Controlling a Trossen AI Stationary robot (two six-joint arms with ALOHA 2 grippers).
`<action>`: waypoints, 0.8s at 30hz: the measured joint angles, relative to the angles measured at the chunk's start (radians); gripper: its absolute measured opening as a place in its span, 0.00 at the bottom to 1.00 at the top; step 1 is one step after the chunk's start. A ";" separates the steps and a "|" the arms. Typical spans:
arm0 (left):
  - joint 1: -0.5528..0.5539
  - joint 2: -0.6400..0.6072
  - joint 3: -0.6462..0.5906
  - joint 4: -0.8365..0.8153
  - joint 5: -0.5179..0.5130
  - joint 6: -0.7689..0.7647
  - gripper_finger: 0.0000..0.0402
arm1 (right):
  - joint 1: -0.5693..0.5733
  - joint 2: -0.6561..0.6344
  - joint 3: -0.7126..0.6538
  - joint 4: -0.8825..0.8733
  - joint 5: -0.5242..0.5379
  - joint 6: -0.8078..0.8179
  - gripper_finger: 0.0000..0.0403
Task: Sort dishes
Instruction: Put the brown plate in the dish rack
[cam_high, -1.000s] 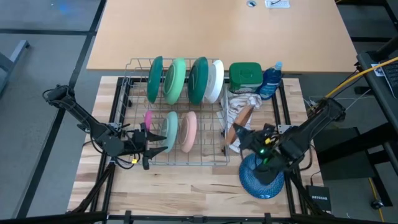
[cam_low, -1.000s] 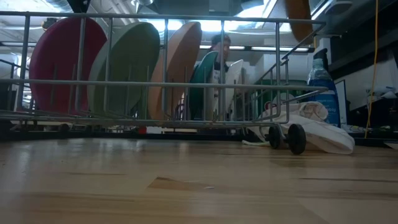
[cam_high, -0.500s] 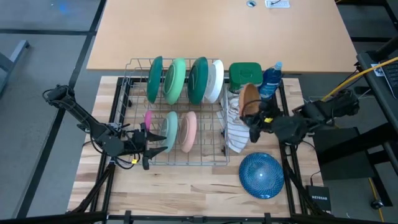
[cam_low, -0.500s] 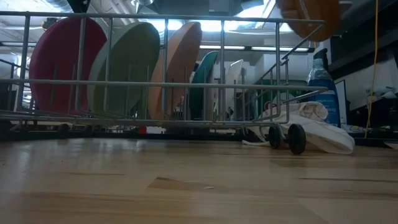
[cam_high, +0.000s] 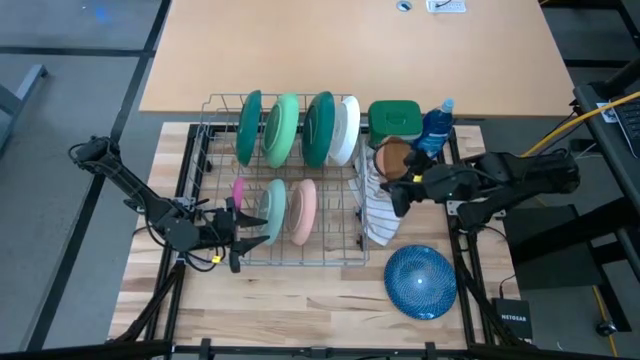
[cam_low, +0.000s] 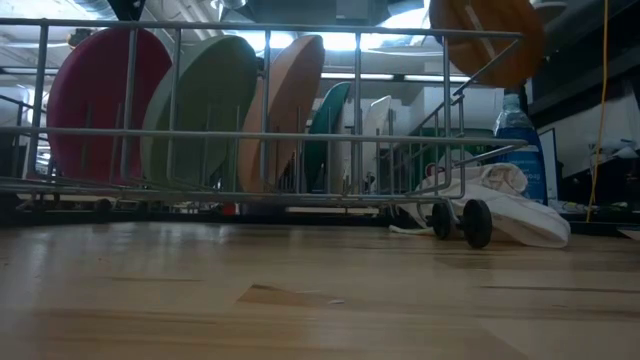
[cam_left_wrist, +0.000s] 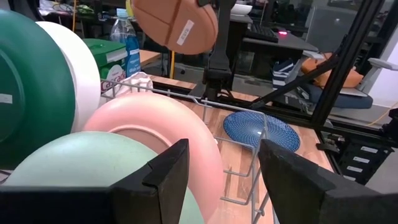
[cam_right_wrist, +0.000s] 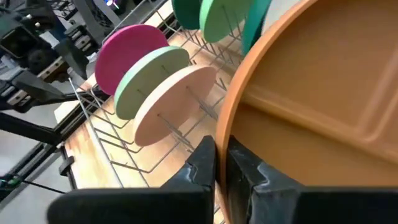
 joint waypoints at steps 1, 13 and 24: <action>0.000 0.000 0.000 0.000 0.000 0.000 0.46 | -0.007 0.005 0.000 0.001 -0.010 0.011 0.04; 0.000 0.000 0.000 -0.003 0.000 0.003 0.46 | -0.031 0.108 0.000 0.176 -0.182 -0.007 0.04; -0.001 0.000 0.000 -0.004 0.000 -0.005 0.46 | -0.016 0.199 -0.001 0.700 -0.387 -0.279 0.04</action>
